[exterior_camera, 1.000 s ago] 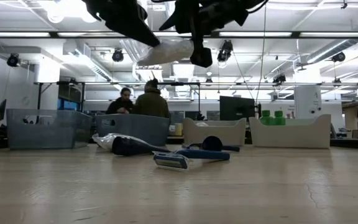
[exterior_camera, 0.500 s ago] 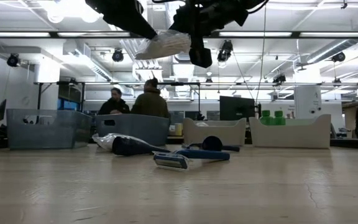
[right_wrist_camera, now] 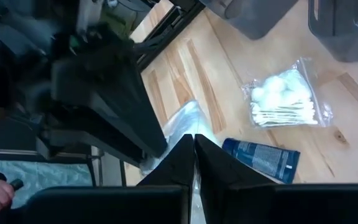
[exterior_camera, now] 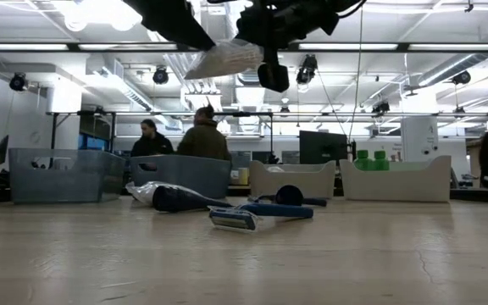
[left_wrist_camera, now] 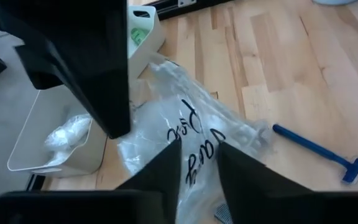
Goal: Pick & Place Travel size toiletries
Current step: Put the bottom cotton pack into the gray bin
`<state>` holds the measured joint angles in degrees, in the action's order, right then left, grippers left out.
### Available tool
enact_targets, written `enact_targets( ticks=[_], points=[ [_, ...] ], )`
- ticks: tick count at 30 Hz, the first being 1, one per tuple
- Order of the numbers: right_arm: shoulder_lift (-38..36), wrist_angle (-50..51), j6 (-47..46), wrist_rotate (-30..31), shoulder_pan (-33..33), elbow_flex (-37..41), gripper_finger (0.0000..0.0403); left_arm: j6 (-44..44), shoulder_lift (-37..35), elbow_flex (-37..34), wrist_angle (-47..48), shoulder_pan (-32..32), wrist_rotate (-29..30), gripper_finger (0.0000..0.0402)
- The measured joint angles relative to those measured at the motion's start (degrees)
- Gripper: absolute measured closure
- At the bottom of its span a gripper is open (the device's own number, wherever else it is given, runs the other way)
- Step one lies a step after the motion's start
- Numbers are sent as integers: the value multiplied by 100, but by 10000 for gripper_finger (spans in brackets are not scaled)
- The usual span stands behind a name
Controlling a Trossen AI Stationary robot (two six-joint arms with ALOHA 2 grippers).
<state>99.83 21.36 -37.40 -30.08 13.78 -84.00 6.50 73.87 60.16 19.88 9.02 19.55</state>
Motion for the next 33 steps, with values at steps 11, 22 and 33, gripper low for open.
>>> enact_targets(
  ticks=[11,22,33],
  points=[
    [-99,666,425,-51,160,6,394,-722,-270,24,583,0,-13,195],
    [-556,1160,991,14,702,6,394,-1317,-634,-244,872,-103,526,193],
    [-1117,1611,1872,612,1536,34,394,-2045,-667,-325,821,-494,721,193]
  ],
)
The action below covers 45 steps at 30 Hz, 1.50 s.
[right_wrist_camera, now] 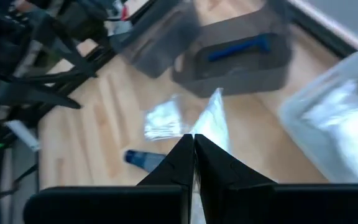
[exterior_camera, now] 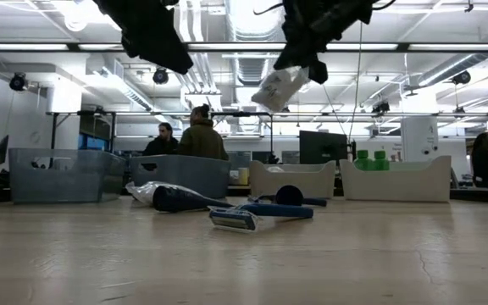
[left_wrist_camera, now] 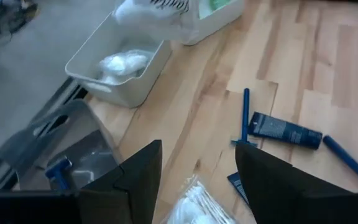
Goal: Pick & Place Travel size toiletries
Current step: Put the bottom cotton pack into the gray bin
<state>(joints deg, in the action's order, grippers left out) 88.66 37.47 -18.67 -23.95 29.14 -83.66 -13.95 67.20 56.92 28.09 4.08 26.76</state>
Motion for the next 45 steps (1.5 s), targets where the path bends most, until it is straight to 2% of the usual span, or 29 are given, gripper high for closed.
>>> enact_targets(
  ticks=[5,10,16,21,29,35,41,45],
  points=[
    [-78,212,419,29,413,39,394,-66,-275,-168,-295,-462,-650,193],
    [-82,458,518,321,803,68,394,42,-731,-991,-1836,-1030,-1626,193],
    [-46,487,566,729,1087,116,394,-102,-1126,-2122,-4028,-1319,-1730,193],
    [56,571,564,1463,1193,219,394,-97,-1204,-2710,-5113,-1325,-1737,193],
    [361,140,529,2226,1231,565,394,95,-1215,-2671,-5242,-1322,-1744,193],
    [766,-655,420,2272,1258,783,394,356,-1217,-2498,-5235,-1322,-1746,193],
    [974,-426,379,2304,1291,836,394,333,-1217,-2416,-5214,-1322,-1748,193],
    [945,-411,451,2830,1293,856,394,309,-1217,-2416,-5179,-1322,-1748,193]
  ],
)
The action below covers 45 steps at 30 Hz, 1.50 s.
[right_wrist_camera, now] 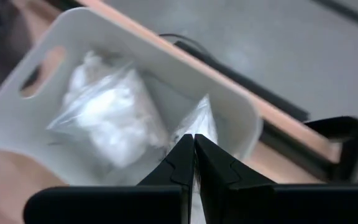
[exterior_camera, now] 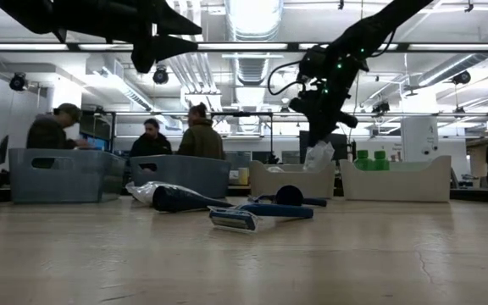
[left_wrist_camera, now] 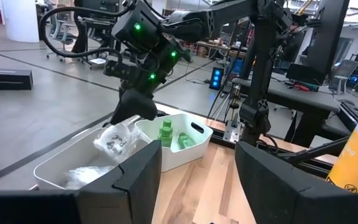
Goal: Pick & Place Travel size toiletries
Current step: Put the bottom cotton pack into the gray bin
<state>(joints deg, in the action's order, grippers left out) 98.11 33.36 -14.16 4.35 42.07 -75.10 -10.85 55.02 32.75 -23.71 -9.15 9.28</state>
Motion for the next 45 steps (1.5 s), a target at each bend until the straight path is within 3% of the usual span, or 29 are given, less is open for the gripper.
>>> enact_targets(
  ticks=[5,20,32,38,45],
  points=[
    [11,-120,247,468,-5,-7,394,-9,11,0,23,0,0,193],
    [467,-468,409,463,-12,67,394,-178,11,0,68,0,-2,193],
    [850,-617,-290,-605,-62,56,390,-208,11,24,130,0,-2,193],
    [826,-721,-193,-958,-67,50,343,-229,11,24,164,2,0,193],
    [839,-721,-87,-1390,-53,45,255,-299,11,24,171,2,0,193]
  ],
)
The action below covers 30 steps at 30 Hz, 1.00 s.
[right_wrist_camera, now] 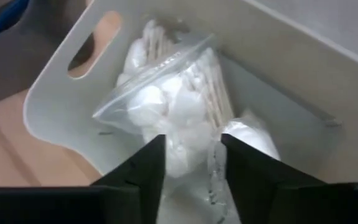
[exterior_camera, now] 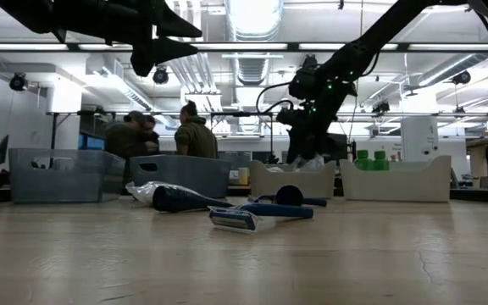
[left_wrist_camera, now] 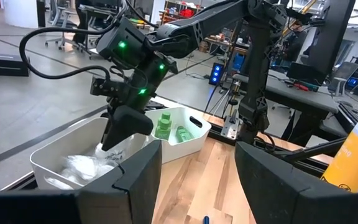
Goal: Pick & Place Travel size toiletries
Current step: Put the bottom cotton pack into the gray bin, then put the cotton pack into the gray bin
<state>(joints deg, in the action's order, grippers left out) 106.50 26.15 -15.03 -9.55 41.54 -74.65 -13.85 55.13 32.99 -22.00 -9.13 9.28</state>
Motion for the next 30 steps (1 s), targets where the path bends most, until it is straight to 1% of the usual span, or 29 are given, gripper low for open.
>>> enact_targets(
  ticks=[6,12,20,26,30],
  points=[
    [-41,135,12,-405,70,-2,180,2,0,0,13,-2,-2,193],
    [-320,415,136,-489,168,0,131,-2,0,2,22,21,-3,194],
    [-857,380,177,-491,160,-2,100,-4,0,13,65,22,-4,195],
    [-1210,536,293,-543,150,-1,90,-11,0,25,86,22,-2,195],
    [-1572,583,367,-551,86,0,87,1,0,172,310,24,-2,195]
  ],
)
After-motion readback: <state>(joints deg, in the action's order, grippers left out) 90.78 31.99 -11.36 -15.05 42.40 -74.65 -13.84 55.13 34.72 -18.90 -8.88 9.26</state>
